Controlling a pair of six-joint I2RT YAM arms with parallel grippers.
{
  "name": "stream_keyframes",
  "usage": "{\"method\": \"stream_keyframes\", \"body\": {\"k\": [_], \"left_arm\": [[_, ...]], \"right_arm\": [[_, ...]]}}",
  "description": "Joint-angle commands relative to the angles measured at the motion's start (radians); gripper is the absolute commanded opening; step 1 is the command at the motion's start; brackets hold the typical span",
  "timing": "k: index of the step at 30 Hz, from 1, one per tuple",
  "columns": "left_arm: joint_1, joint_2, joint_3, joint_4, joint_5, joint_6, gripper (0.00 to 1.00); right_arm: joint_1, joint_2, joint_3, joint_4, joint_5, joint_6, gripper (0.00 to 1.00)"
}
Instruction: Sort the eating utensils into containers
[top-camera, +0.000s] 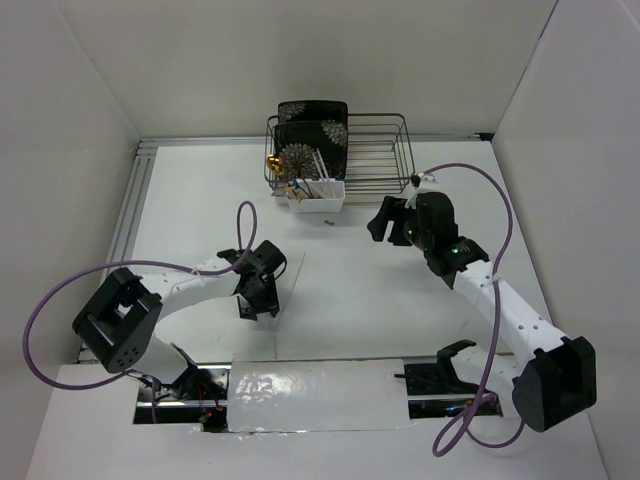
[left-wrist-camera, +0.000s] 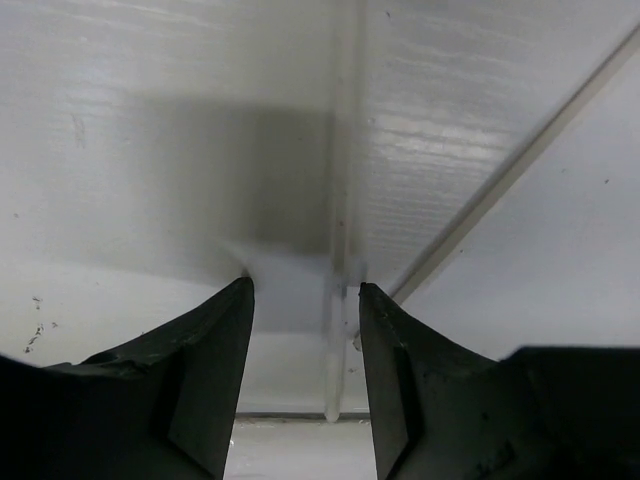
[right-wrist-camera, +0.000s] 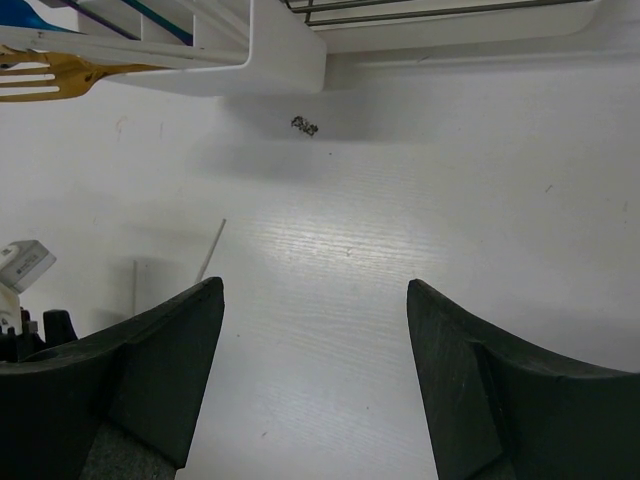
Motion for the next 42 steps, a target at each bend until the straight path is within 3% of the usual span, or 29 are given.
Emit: {"method": "stream_keyframes", "body": {"k": [1,6,13,23,32,42], "left_arm": [[-0.046,0.016,-0.026,0.008,0.017,-0.016,0.58],[-0.075,0.097,-0.008,-0.063,0.0,-0.077,0.49],[-0.1,0.117,-0.044,-0.089,0.0,-0.136,0.29],[-0.124,0.117,-0.032,-0.012,0.03,-0.098,0.06],[-0.13,-0.304,-0.084,0.067,-0.016,-0.049,0.07],[-0.156,-0.413,-0.069,0.302,0.068,0.169,0.07]], "right_arm": [[0.007,0.01,0.019,0.016,-0.004,-0.016,0.8],[0.006,0.018,0.029,0.016,-0.004,-0.012,0.8],[0.007,0.014,0.029,0.006,-0.025,-0.025,0.8],[0.011,0.055,0.047,0.058,-0.316,0.021,0.8],[0.092,0.164,0.118,0.104,-0.424,0.169,0.79],[0.299,0.219,0.17,0.155,-0.335,0.148,0.79]]}}
